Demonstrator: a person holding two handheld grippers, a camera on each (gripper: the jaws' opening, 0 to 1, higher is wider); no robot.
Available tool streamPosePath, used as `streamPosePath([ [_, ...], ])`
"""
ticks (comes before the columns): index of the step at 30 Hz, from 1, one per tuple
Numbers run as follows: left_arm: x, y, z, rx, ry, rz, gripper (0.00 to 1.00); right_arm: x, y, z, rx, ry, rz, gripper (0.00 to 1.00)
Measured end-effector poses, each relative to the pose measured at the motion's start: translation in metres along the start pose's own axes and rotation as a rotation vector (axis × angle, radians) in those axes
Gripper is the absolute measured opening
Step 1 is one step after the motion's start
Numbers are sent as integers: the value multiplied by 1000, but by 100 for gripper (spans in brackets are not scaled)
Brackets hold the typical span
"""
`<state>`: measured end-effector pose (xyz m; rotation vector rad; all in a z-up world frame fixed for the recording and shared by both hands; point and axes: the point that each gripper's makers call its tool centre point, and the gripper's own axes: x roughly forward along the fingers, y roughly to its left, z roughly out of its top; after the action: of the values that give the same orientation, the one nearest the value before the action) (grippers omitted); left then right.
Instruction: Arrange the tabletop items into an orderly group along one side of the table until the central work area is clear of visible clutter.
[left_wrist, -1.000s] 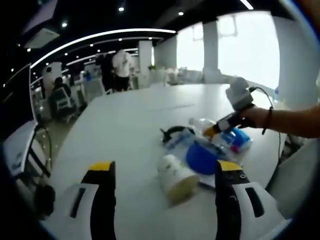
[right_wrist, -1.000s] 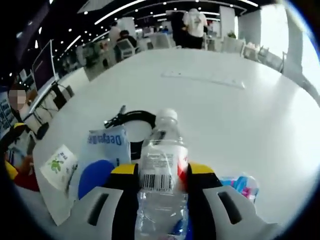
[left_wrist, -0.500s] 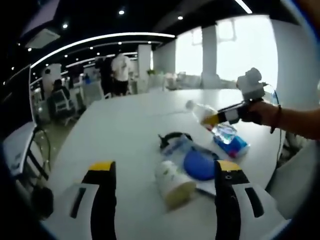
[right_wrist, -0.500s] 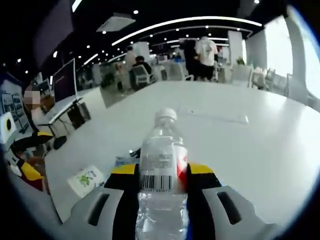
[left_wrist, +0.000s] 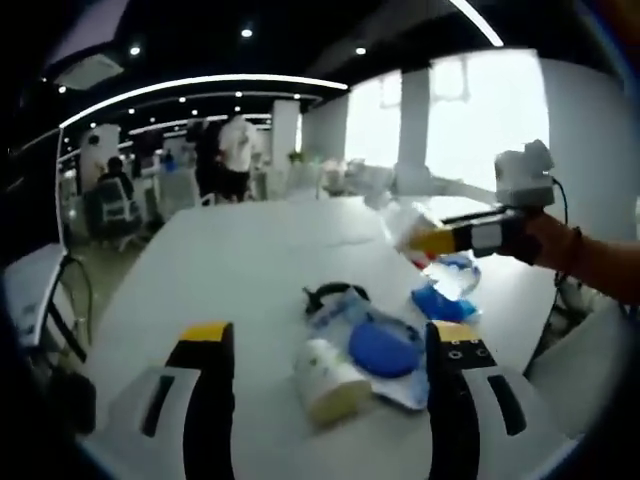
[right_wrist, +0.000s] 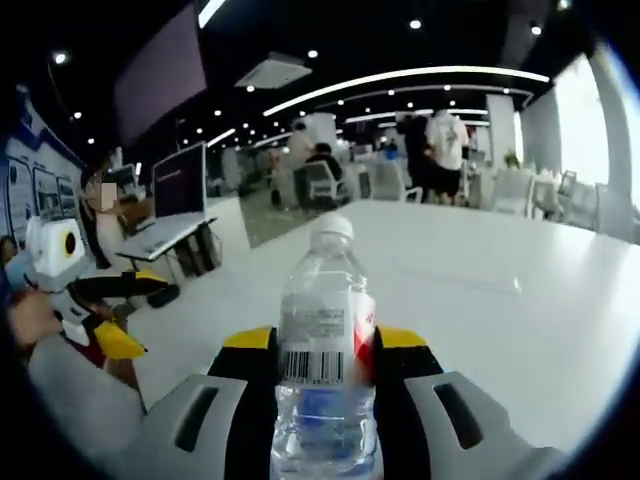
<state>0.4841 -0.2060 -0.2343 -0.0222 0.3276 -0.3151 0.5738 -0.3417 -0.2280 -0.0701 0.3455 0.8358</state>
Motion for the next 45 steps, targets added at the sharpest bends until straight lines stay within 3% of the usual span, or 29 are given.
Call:
streamPosePath([
  [7,-4,-13,25,-72,-48,-83,76,-13,24,11,-39,-44,49,36],
  [10,-7,-25,50,-146,-147,-144,74,-18,33,15,-48,-64,61,36],
  [11,-8,-27,52,-166,-151,-152,74,-19,34,15,-49,-67,63,36],
  [17,0,-47,51,-249,-91,-232,75,-27,53,23,-81,-111,95,36],
  [23,8,-61,56,-442,-92,-310,74,-30,76,27,-134,-140,150,36],
  [36,16,-75,52,-501,-23,-387,65,-35,106,30,-214,-170,231,36],
  [45,16,-81,50,-506,-8,-414,53,-35,114,32,-253,-180,253,36],
])
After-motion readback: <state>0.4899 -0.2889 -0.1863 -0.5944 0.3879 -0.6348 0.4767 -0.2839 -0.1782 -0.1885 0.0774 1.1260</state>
